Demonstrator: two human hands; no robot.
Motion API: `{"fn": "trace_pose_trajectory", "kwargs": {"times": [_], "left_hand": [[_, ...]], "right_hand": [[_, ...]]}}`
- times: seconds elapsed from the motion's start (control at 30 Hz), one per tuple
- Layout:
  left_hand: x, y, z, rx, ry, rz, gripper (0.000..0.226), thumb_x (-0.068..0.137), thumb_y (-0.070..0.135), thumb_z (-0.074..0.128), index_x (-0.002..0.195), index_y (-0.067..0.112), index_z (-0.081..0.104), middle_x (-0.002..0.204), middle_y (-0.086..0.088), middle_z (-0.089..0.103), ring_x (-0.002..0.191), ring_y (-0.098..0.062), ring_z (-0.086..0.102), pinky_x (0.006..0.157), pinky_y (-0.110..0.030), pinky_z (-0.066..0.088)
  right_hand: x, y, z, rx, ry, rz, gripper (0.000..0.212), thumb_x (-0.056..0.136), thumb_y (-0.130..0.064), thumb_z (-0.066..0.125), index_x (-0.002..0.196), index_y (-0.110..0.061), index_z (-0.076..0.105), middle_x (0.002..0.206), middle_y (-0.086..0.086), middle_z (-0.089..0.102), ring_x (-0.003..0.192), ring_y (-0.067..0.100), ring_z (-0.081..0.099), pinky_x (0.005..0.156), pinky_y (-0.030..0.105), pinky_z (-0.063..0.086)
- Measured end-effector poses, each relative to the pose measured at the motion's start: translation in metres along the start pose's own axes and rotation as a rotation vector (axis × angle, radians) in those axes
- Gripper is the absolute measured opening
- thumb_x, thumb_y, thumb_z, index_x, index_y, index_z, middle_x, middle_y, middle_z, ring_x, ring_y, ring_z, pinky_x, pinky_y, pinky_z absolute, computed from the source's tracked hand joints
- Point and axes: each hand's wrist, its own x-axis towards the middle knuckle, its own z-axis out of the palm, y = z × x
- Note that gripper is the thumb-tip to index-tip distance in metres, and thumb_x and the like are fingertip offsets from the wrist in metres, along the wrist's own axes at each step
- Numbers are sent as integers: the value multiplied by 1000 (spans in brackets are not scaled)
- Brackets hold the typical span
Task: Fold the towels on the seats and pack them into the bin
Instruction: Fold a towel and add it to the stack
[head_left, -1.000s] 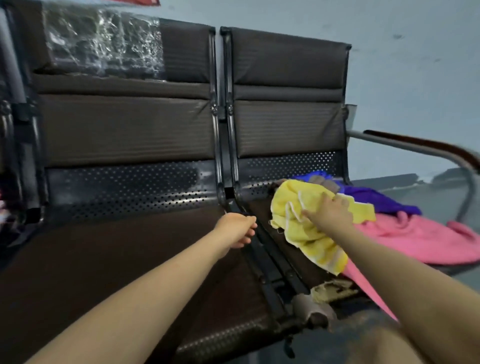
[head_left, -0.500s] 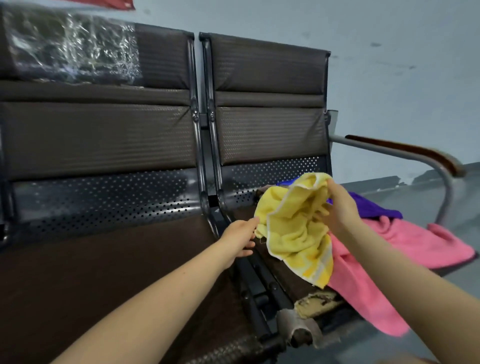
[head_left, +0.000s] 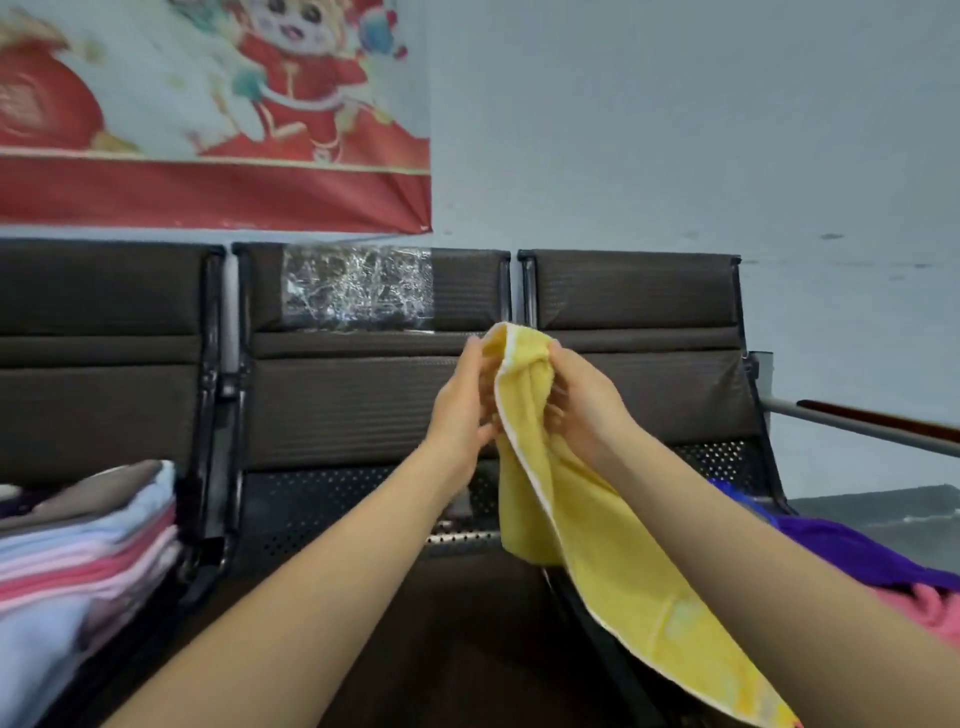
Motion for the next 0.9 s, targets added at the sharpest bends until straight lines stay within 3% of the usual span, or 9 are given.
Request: {"fn": "trace_pose_trajectory", "kwargs": {"times": [0.17, 0.37, 0.47, 0.53, 0.6, 0.67, 0.73, 0.83, 0.9], "left_hand": [[-9, 72, -73, -13, 129, 176, 52, 94, 55, 46, 117, 13, 67, 106, -12, 72, 95, -24, 70, 78, -36, 59], [-34, 45, -162, -171, 274, 85, 55, 78, 49, 67, 115, 8, 67, 114, -19, 66, 101, -33, 65, 93, -47, 50], [-49, 5, -196, -292, 313, -64, 61, 86, 60, 53, 104, 3, 66, 101, -22, 66, 95, -34, 63, 92, -45, 47], [-55, -25, -213, -300, 309, -179, 59, 90, 55, 50, 104, 0, 65, 99, -24, 65, 93, -36, 61, 89, -45, 47], [-59, -46, -227, -202, 319, -230, 41, 92, 36, 59, 109, -1, 64, 106, -29, 63, 93, -36, 62, 85, -45, 50], [-59, -59, -240, -73, 365, -228, 19, 94, 19, 56, 97, 3, 66, 95, -23, 65, 82, -30, 64, 77, -38, 51], [-62, -63, -253, -58, 419, -251, 17, 94, 15, 53, 92, 4, 66, 89, -18, 65, 79, -27, 63, 75, -35, 51], [-61, -71, -284, -183, 478, -317, 23, 94, 19, 53, 105, 2, 63, 102, -21, 61, 93, -31, 60, 83, -40, 50], [-61, -78, -304, -200, 515, -353, 26, 98, 23, 46, 101, 1, 61, 99, -19, 63, 91, -31, 60, 78, -41, 51]], "right_hand": [[-6, -2, 111, -28, -200, -11, 19, 94, -34, 59, 82, -22, 68, 61, -7, 64, 61, 11, 59, 56, 26, 45], [-32, 66, 172, -176, -288, 49, 26, 91, -29, 65, 69, -17, 60, 55, -4, 51, 47, 9, 47, 44, 21, 36], [-42, 118, 167, -273, -310, 159, 28, 91, -27, 65, 68, -16, 53, 53, -1, 47, 40, 8, 44, 39, 17, 34], [-47, 145, 157, -351, -321, 213, 31, 92, -26, 64, 66, -15, 51, 55, 1, 47, 39, 8, 46, 38, 17, 35], [-51, 165, 147, -369, -357, 305, 29, 94, -28, 60, 70, -12, 56, 60, 4, 53, 45, 11, 54, 42, 20, 42], [-47, 180, 134, -319, -389, 433, 32, 99, -31, 52, 78, -9, 62, 64, 7, 61, 54, 16, 61, 50, 24, 49], [-40, 190, 119, -386, -426, 494, 37, 102, -35, 43, 90, -8, 65, 72, 6, 66, 67, 19, 64, 60, 27, 52], [-22, 219, 88, -945, -506, 299, 35, 101, -39, 43, 108, -13, 65, 101, 4, 66, 96, 19, 61, 83, 34, 49], [-17, 238, 64, -1282, -638, 161, 39, 99, -43, 46, 126, -18, 58, 124, 1, 59, 117, 18, 54, 97, 31, 42]]}}
